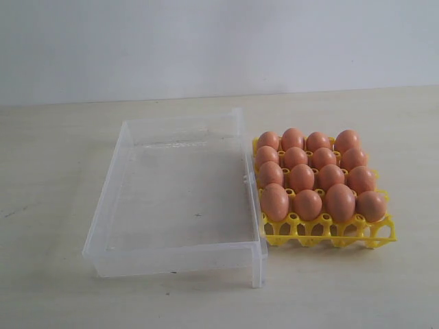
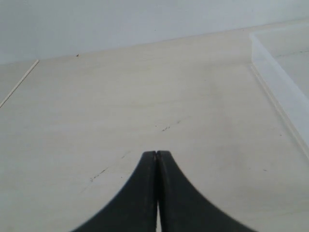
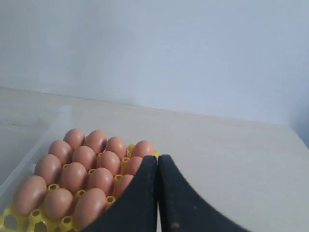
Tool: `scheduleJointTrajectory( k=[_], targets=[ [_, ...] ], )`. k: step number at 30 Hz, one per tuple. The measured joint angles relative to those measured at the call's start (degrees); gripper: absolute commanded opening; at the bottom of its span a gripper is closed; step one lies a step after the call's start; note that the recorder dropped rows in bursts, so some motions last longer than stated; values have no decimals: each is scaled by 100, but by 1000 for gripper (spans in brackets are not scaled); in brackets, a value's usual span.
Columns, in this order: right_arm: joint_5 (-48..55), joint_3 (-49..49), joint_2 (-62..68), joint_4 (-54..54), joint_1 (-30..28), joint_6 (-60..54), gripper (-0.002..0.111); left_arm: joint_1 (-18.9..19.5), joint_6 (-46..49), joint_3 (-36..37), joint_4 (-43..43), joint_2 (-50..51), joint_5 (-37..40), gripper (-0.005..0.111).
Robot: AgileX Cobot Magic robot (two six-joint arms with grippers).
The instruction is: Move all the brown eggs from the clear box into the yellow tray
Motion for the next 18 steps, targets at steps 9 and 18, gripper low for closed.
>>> scheduleJointTrajectory(
  k=[9, 18],
  targets=[
    [-592, 991, -436, -22, 0, 258, 0, 0, 0, 0, 0, 0, 0, 0],
    [-566, 1996, -1624, -22, 0, 1041, 0, 0, 0, 0, 0, 0, 0, 0]
  ],
)
